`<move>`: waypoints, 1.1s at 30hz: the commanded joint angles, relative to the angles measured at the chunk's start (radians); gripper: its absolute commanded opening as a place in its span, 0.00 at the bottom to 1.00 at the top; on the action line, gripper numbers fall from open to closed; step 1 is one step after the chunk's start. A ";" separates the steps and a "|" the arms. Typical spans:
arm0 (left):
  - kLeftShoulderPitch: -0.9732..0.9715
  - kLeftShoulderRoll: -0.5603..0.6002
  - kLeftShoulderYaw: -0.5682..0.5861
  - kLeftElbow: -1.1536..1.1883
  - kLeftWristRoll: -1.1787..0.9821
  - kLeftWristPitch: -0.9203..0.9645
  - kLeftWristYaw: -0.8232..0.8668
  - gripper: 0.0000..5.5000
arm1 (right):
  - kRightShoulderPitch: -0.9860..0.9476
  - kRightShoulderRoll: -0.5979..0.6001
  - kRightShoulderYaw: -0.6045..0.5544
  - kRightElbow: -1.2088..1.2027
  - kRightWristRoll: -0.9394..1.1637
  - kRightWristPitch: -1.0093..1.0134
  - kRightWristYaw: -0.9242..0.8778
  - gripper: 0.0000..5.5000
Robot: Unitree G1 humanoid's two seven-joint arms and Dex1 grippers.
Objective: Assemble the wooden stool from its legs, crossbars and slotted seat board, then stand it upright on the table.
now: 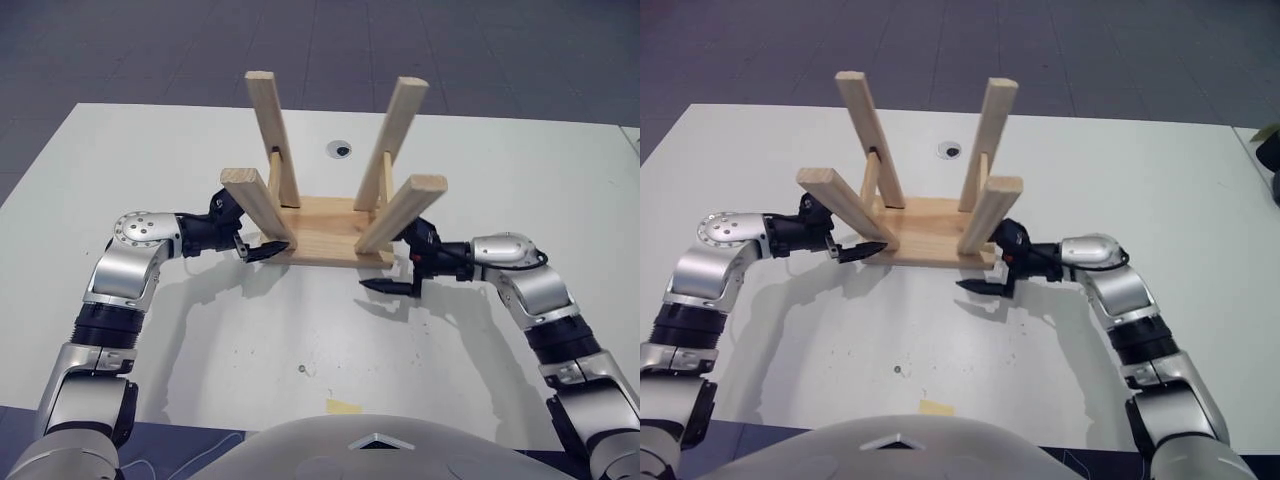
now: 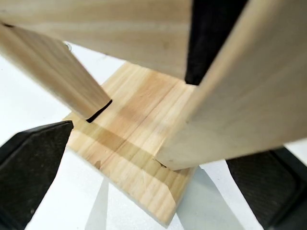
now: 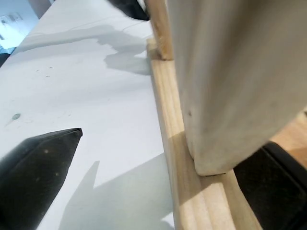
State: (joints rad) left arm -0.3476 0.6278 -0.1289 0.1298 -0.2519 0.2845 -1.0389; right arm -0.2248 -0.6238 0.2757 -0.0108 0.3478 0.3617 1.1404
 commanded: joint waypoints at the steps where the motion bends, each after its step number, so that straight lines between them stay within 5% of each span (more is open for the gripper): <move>1: 0.000 -0.031 -0.024 -0.051 -0.002 0.005 -0.003 0.98 | 0.035 -0.004 -0.034 -0.057 -0.004 0.010 -0.038 0.98; 9: 0.100 -0.007 -0.037 -0.277 -0.109 0.138 -0.058 0.98 | 0.103 0.013 -0.156 -0.052 0.022 0.011 -0.130 0.98; 19: 0.067 -0.026 0.042 -0.200 -0.113 0.140 0.036 0.98 | 0.175 -0.009 -0.271 -0.128 0.113 0.095 -0.163 0.98; 28: 0.043 0.003 -0.001 -0.156 -0.182 0.232 -0.107 0.98 | 0.119 -0.023 -0.267 -0.072 0.111 0.090 -0.106 0.98; 33: -0.019 -0.038 -0.028 -0.054 -0.172 0.235 -0.129 0.91 | 0.074 -0.013 -0.219 -0.001 0.074 0.074 -0.066 0.86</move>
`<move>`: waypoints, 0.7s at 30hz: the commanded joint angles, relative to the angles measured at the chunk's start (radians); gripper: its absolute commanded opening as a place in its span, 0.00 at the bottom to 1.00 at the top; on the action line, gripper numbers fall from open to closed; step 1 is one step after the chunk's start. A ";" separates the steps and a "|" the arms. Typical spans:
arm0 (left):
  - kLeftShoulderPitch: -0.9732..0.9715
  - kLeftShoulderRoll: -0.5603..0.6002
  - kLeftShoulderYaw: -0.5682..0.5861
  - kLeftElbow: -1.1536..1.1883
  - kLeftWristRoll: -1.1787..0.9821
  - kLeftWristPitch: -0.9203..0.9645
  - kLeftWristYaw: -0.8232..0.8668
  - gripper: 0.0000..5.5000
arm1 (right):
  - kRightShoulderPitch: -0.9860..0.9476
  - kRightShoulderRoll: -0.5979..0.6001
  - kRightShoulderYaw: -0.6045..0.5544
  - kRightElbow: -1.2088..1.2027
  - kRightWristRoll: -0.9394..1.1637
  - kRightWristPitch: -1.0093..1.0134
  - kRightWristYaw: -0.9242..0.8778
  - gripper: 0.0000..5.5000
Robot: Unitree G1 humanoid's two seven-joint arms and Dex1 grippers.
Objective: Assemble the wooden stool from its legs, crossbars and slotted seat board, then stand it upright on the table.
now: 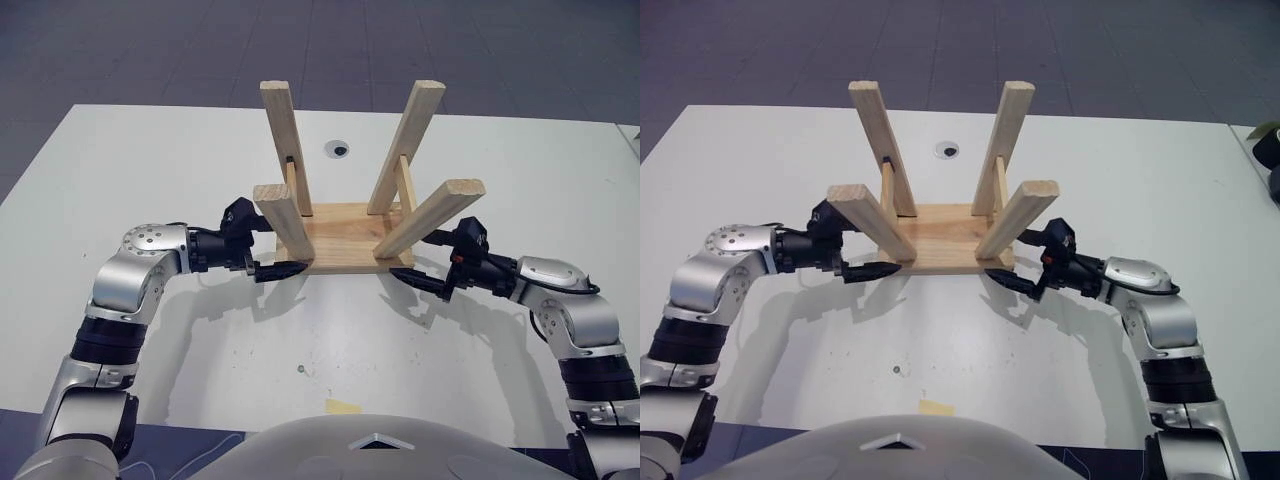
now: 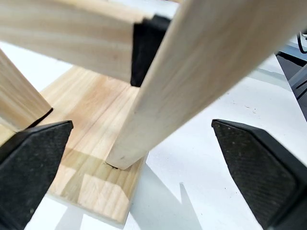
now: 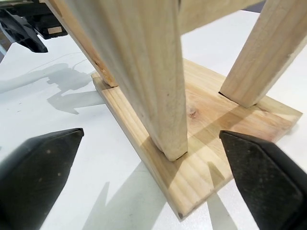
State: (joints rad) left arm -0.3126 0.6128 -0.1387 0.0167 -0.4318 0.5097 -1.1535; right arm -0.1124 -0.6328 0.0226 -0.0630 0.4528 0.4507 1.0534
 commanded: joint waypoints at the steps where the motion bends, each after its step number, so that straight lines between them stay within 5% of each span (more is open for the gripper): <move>1: -0.066 -0.035 -0.020 0.077 0.003 0.018 -0.014 0.88 | -0.046 -0.001 0.040 0.065 -0.038 -0.019 0.022 0.83; 16: -0.091 -0.044 -0.015 0.161 -0.018 0.097 -0.077 0.41 | -0.054 0.043 0.047 0.047 -0.004 0.028 0.021 0.39; 21: -0.089 -0.023 0.047 0.138 -0.086 0.207 -0.080 0.38 | -0.032 0.056 0.045 -0.062 0.080 0.168 -0.005 0.27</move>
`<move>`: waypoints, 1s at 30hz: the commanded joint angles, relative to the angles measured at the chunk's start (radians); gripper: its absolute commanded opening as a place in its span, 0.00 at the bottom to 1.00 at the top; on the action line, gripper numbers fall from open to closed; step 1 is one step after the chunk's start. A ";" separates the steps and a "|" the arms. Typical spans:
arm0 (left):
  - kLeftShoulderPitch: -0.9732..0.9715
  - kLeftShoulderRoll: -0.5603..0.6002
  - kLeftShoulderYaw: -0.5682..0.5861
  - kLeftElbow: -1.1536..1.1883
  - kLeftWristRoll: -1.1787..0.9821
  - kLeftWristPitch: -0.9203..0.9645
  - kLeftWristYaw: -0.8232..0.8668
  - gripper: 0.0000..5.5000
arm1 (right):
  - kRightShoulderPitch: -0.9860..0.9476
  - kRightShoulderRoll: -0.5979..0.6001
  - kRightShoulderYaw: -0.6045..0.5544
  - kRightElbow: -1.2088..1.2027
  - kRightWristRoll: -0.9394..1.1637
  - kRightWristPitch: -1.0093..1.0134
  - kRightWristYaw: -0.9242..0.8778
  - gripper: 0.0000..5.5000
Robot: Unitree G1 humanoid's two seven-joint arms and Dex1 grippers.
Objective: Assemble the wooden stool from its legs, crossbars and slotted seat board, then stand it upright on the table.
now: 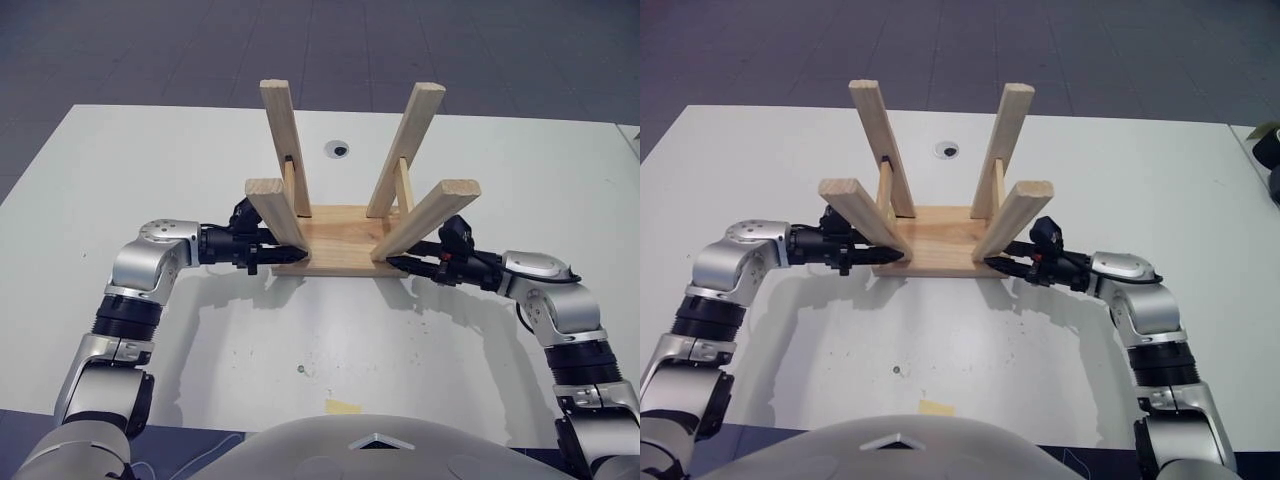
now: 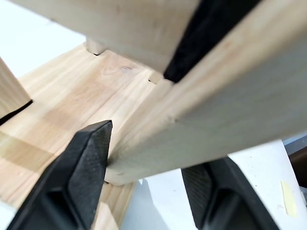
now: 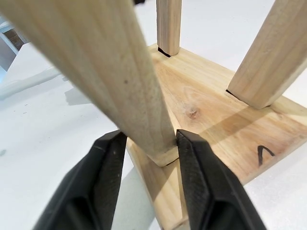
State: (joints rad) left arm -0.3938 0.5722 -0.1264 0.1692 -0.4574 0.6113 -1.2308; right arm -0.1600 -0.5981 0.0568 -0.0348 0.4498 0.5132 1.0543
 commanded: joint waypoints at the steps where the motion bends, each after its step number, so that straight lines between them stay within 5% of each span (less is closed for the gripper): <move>1: -0.006 0.031 0.054 -0.030 -0.088 0.155 -0.002 0.38 | 0.020 0.035 -0.014 -0.131 0.149 0.171 -0.018 0.26; 6: -0.008 0.071 0.182 -0.170 -0.274 0.448 0.076 0.32 | 0.011 0.195 -0.250 -0.220 0.682 0.516 -0.305 0.26; 12: -0.082 -0.015 0.362 -0.159 -0.382 0.663 0.325 0.24 | 0.011 0.310 -0.322 -0.236 1.063 0.481 -0.744 0.24; 14: -0.108 -0.069 0.418 -0.122 -0.365 0.712 0.454 0.23 | -0.004 0.317 -0.324 -0.243 1.109 0.457 -0.849 0.34; 18: -0.132 -0.154 0.524 -0.096 -0.375 0.749 0.623 0.39 | -0.034 0.305 -0.362 -0.219 1.147 0.412 -0.959 0.47; 24: -0.135 -0.138 0.627 -0.068 -0.345 0.506 0.655 0.58 | 0.000 0.194 -0.386 -0.211 0.982 0.348 -0.855 0.65; 30: 0.120 0.189 0.426 -0.155 -0.133 0.113 0.203 0.75 | 0.212 -0.158 -0.219 -0.233 0.367 0.008 -0.332 0.81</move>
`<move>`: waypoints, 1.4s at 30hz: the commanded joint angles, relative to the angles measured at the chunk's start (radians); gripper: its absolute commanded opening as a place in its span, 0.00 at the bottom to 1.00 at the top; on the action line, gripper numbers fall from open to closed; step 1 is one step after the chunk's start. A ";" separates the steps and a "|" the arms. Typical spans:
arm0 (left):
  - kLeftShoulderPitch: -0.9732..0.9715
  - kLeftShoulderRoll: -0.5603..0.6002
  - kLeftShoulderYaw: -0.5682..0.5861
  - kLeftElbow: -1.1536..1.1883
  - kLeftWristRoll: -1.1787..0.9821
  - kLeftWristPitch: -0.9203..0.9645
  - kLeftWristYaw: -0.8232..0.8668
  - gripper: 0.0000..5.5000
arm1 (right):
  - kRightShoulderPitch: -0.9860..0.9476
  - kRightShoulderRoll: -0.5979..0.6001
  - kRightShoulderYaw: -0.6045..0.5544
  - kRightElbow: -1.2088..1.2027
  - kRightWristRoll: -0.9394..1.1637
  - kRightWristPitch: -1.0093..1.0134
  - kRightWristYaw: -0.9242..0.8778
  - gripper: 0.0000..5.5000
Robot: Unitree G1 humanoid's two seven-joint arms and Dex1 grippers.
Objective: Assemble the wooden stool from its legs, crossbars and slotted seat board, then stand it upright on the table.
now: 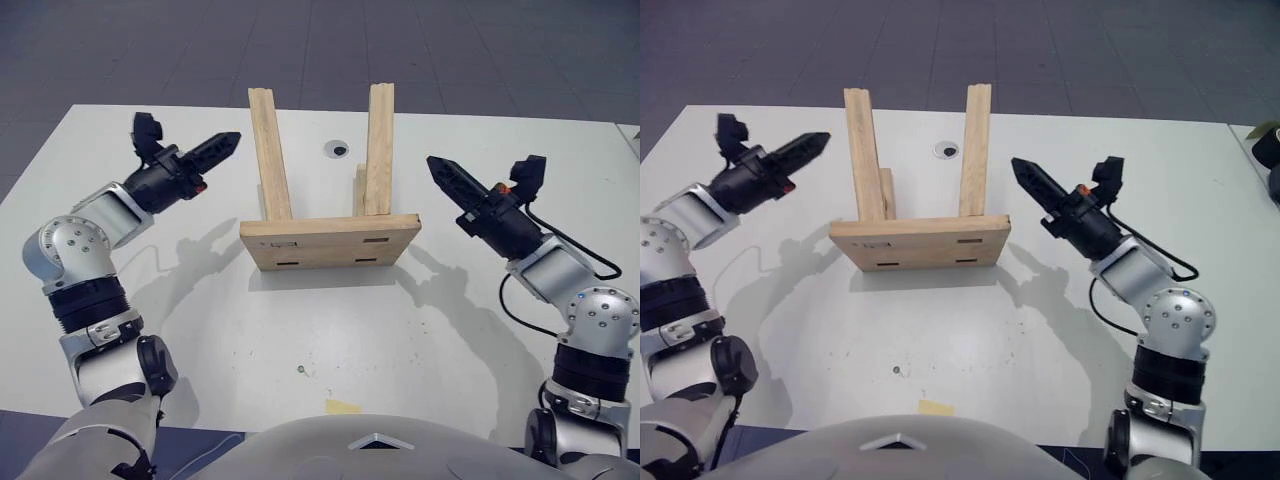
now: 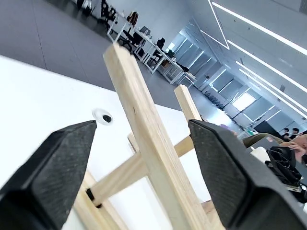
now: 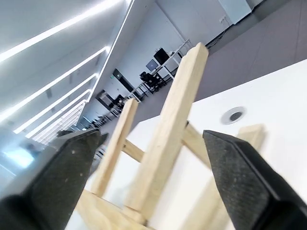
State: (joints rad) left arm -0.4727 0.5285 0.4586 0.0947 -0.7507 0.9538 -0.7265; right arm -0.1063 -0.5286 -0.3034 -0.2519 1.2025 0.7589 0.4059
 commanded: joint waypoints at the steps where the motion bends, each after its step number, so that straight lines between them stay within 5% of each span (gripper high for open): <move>1: 0.254 0.294 -0.199 -0.105 0.187 -0.270 -0.387 0.78 | 0.195 -0.276 0.184 0.000 -0.476 -0.308 0.390 0.84; 8: 0.261 0.429 -0.320 -0.022 0.264 -0.390 -0.628 0.98 | 0.107 -0.264 0.305 0.188 -0.685 -0.491 0.589 0.98; 18: 0.121 0.260 -0.625 0.111 0.423 -0.530 -0.689 0.98 | -0.131 -0.105 0.474 0.489 -0.880 -0.670 0.729 0.95; 34: 0.148 0.191 -0.588 0.161 0.395 -0.495 -0.629 0.50 | -0.120 -0.025 0.414 0.365 -0.766 -0.482 0.720 0.50; 37: 0.161 0.188 -0.564 0.090 0.320 -0.401 -0.644 0.41 | -0.089 -0.028 0.394 0.284 -0.688 -0.359 0.719 0.44; 42: 0.151 0.222 -0.437 -0.122 0.049 -0.062 -0.643 0.38 | -0.048 -0.028 0.242 0.076 -0.315 0.040 0.622 0.42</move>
State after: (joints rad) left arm -0.3112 0.7686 -0.0316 0.1144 -0.5010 0.7068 -1.3538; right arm -0.1686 -0.6009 0.0167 -0.0664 0.6302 0.5874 1.1209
